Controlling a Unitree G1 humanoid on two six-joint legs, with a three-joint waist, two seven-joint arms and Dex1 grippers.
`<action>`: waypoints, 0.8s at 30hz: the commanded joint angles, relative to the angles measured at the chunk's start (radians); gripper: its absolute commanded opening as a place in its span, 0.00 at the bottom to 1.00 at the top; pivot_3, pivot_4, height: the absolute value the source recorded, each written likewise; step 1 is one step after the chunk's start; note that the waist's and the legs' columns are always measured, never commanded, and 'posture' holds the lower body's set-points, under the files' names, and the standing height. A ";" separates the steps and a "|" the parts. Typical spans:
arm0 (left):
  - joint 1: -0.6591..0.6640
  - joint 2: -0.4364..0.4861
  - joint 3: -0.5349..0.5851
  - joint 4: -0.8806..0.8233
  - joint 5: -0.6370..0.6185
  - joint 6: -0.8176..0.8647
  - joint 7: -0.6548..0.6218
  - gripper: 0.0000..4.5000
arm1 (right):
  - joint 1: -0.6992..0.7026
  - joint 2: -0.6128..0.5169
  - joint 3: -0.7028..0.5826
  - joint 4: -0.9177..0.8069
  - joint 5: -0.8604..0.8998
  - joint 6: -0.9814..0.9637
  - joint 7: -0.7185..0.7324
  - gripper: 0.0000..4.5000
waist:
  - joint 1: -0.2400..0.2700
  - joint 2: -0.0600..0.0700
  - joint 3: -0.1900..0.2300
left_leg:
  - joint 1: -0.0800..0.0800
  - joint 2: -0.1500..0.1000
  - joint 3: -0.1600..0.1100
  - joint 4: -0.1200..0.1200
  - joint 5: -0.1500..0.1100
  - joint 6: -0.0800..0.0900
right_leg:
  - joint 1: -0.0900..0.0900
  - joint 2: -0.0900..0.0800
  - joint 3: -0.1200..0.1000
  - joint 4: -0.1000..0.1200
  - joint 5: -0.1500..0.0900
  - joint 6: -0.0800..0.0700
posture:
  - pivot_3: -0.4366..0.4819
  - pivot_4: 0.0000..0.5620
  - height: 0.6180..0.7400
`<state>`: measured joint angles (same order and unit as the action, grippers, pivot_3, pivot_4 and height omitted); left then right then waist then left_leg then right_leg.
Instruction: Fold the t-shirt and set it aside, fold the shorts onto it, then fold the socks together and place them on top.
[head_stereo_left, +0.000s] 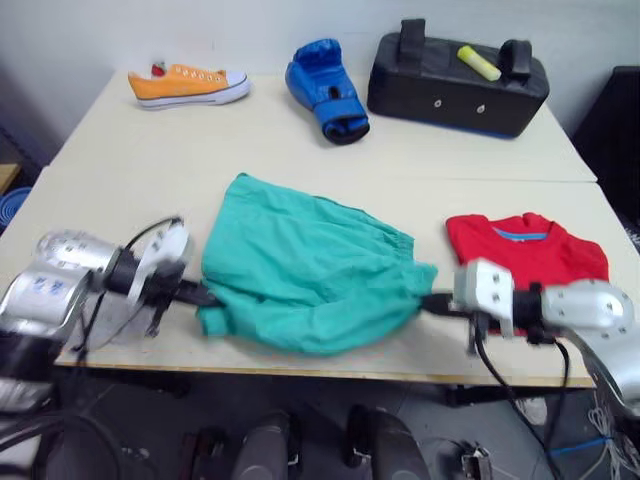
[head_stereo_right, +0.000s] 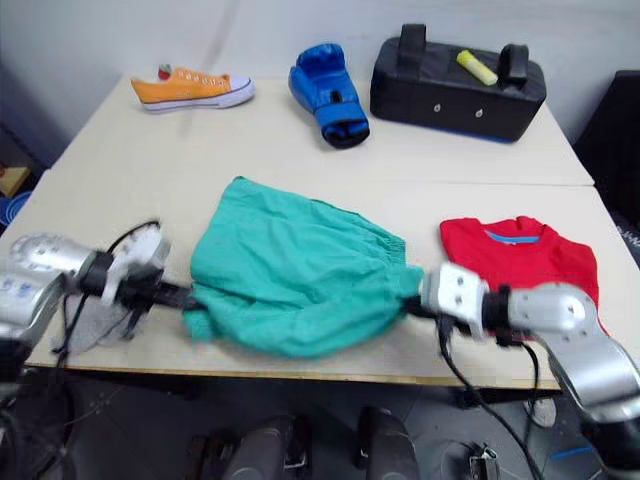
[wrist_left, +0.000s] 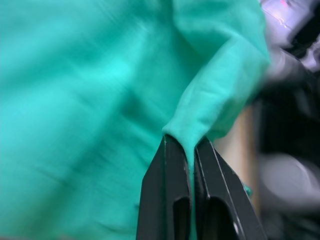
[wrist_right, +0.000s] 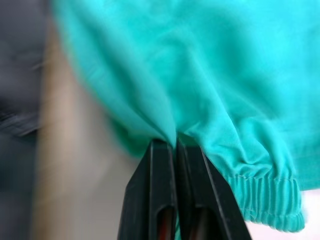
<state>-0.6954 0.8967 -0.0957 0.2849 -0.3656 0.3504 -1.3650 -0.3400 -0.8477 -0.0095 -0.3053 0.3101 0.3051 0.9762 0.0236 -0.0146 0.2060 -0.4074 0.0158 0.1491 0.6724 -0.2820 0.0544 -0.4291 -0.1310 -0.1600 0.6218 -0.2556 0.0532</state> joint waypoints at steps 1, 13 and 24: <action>-0.423 -0.133 0.127 0.420 0.088 -0.262 0.368 0.01 | -0.361 0.094 -0.080 0.219 -0.123 -0.079 -0.297 0.00 | -0.001 -0.003 0.002 | -0.002 0.000 0.000 0.002 0.001 0.001 | -0.002 0.000 0.000 0.001 0.001 0.000 | 0.48 0.27 1.00; -0.666 -0.044 0.154 0.664 0.103 -0.253 -0.006 0.01 | -0.310 -0.065 -0.210 0.109 -0.051 -0.213 -0.185 0.00 | -0.031 -0.002 0.001 | -0.004 -0.008 0.011 -0.011 -0.009 0.009 | -0.011 0.004 -0.008 0.005 -0.011 0.019 | 0.48 0.27 1.00; -0.082 0.220 -0.059 0.129 0.032 -0.044 -0.243 0.01 | 0.338 -0.120 -0.159 -0.155 -0.024 -0.187 0.045 0.00 | -0.047 -0.007 0.005 | -0.001 -0.005 0.007 0.010 -0.013 0.011 | 0.002 -0.004 0.002 0.002 -0.006 0.014 | 0.48 0.27 1.00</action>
<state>-0.8131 1.0705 -0.1745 0.4625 -0.3378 0.3061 -1.5030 -0.0480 -0.9462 -0.1581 -0.4707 0.3413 0.1496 1.0128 -0.0237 -0.0214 0.2115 -0.4054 0.0125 0.1549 0.6825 -0.2980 0.0619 -0.4233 -0.1356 -0.1582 0.6213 -0.2596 0.0655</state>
